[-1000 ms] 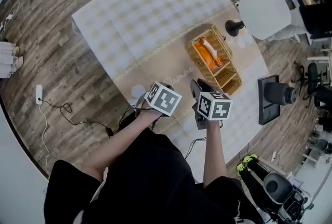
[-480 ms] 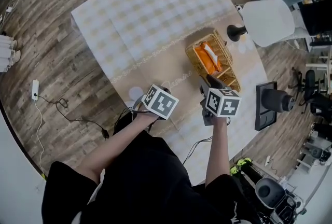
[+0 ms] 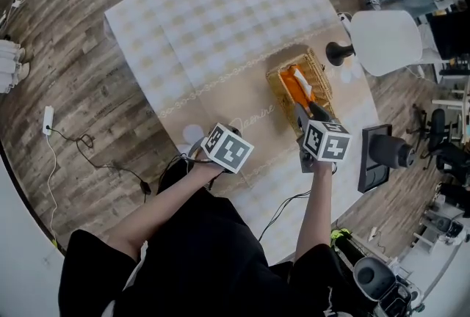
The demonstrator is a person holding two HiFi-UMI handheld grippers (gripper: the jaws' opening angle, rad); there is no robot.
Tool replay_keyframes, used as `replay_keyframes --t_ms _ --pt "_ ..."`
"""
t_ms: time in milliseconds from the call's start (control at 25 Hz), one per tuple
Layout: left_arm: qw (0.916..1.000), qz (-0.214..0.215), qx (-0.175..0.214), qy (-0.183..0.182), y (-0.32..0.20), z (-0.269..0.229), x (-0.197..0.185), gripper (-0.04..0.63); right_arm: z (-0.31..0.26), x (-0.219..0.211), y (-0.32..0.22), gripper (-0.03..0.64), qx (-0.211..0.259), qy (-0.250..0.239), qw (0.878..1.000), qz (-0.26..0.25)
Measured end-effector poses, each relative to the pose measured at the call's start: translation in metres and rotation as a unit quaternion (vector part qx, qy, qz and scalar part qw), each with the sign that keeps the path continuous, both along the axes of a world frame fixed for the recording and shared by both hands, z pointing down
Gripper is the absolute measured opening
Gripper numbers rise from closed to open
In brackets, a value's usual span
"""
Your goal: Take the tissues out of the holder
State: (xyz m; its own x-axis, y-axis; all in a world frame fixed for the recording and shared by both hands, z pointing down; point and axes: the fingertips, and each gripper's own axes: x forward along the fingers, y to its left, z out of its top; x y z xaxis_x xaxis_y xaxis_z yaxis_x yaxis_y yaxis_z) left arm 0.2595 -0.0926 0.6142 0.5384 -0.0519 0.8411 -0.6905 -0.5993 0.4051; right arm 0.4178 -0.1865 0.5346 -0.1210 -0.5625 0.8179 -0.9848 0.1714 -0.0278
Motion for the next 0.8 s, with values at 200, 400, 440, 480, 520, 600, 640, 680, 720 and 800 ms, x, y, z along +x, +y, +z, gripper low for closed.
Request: replay_keyframes --t_ms 200,400,440,480,520,600,640,680,720,800 --pt "0.9999 -0.004 -0.01 -0.004 -0.007 0.001 0.011 0.002 0.001 0.029 -0.022 0.173 -0.011 0.033 0.999 -0.016" --pt "0.9999 -0.008 -0.01 -0.004 0.0 0.007 -0.001 0.002 0.013 0.027 -0.023 0.186 -0.024 0.051 0.998 -0.027" --pt "0.9999 -0.009 -0.012 -0.005 -0.002 0.007 0.001 0.002 0.016 0.03 -0.026 0.192 -0.029 0.054 0.998 -0.031" --pt "0.9998 -0.01 -0.013 -0.006 -0.005 0.006 0.005 0.002 0.018 0.035 -0.03 0.193 -0.033 0.056 0.997 -0.034" --pt "0.9998 -0.011 -0.015 -0.006 -0.009 0.005 0.009 0.002 0.019 0.041 -0.035 0.196 -0.038 0.06 0.997 -0.038" --pt "0.9998 -0.012 -0.017 -0.007 -0.01 0.006 0.011 0.002 0.023 0.044 -0.039 0.198 -0.045 0.067 0.996 -0.045" --pt "0.9998 -0.012 -0.017 -0.006 -0.007 0.008 0.007 0.002 0.026 0.041 -0.038 0.198 -0.049 0.069 0.995 -0.047" --pt "0.9997 -0.014 -0.017 -0.006 -0.004 0.01 0.003 0.002 0.029 0.038 -0.036 0.198 -0.052 0.071 0.995 -0.049" --pt "0.9997 -0.015 -0.018 -0.005 -0.003 0.011 0.0 0.002 0.032 0.036 -0.036 0.198 -0.054 0.072 0.995 -0.05" --pt "0.9996 -0.018 -0.019 -0.007 -0.006 0.012 0.002 0.002 0.034 0.04 -0.041 0.198 -0.059 0.072 0.994 -0.05"
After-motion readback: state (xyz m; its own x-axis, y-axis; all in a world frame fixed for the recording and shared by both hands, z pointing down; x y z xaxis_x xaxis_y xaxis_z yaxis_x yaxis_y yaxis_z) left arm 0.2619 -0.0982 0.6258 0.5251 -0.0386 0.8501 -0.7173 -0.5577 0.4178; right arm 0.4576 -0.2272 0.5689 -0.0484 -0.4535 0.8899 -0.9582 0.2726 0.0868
